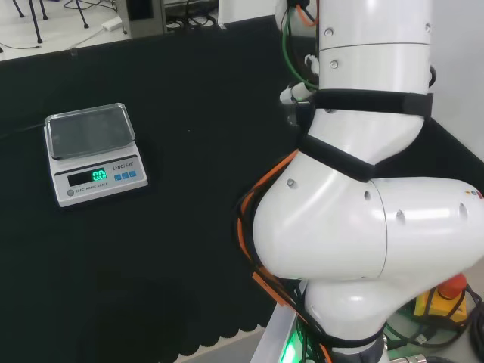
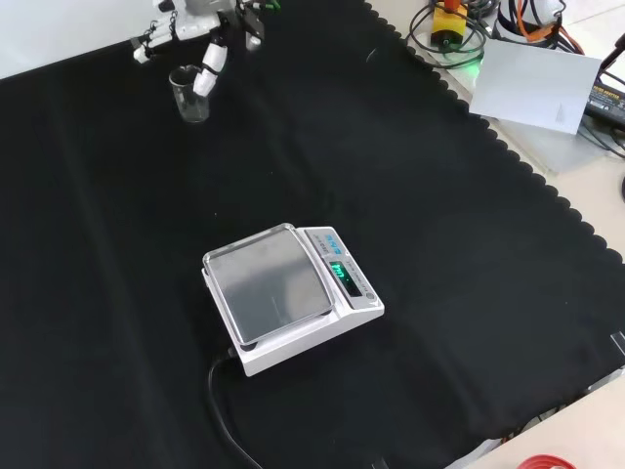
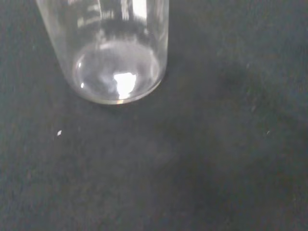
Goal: Pick up the beaker.
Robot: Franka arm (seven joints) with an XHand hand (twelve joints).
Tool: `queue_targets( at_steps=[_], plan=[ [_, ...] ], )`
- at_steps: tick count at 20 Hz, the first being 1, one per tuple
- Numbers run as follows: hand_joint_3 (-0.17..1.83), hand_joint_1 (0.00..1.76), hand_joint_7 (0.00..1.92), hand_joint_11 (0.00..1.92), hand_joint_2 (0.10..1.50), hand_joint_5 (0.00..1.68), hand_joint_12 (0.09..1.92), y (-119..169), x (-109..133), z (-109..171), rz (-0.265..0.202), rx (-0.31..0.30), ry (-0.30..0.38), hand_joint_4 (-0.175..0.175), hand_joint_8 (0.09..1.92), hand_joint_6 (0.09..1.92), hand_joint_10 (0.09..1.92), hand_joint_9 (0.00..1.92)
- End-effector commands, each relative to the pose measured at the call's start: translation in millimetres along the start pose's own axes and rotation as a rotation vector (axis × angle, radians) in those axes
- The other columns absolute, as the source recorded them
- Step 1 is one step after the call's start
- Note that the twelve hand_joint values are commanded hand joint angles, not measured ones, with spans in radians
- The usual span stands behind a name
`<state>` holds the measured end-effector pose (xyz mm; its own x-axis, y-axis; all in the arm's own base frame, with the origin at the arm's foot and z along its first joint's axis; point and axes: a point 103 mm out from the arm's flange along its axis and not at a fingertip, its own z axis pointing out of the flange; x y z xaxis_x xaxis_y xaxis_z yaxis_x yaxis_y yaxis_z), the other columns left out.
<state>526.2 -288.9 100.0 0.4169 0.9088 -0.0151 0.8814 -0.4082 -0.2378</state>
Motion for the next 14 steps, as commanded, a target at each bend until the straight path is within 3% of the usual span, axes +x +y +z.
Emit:
queue_targets(
  at_steps=[1,3,5,6,8,10,12,14],
  plan=[
    [0.03,0.48,0.05,0.0,0.72,0.06,1.5,2,31,14,-0.058,0.011,-0.003,0.1,0.62,0.09,0.88,0.16],
    [0.04,0.54,0.11,0.0,0.74,0.12,1.55,2,40,16,-0.062,-0.022,-0.006,0.101,0.64,0.09,0.87,0.22],
    [0.07,0.71,0.3,0.18,0.77,0.28,1.54,2,43,18,-0.046,-0.084,-0.016,0.102,0.7,0.09,0.8,0.41],
    [0.14,0.81,0.42,0.33,0.78,0.4,1.48,4,42,19,-0.026,-0.106,-0.019,0.109,0.71,0.26,0.73,0.56],
    [0.46,0.98,0.61,0.6,0.7,0.53,1.34,6,40,20,-0.002,-0.142,-0.02,0.113,0.79,0.8,0.64,0.82],
    [0.72,1.09,0.75,0.83,0.62,0.65,1.22,7,40,19,0.008,-0.189,-0.031,0.099,0.96,1.13,0.64,1.0],
    [0.68,1.11,0.82,1.07,0.74,0.86,1.06,9,41,16,0.011,-0.22,-0.035,-0.004,1.12,1.18,0.72,1.1],
    [0.62,1.18,0.92,1.24,0.81,0.92,0.91,11,40,13,0.014,-0.233,-0.034,0.023,1.17,1.2,0.82,1.15]
  ],
)
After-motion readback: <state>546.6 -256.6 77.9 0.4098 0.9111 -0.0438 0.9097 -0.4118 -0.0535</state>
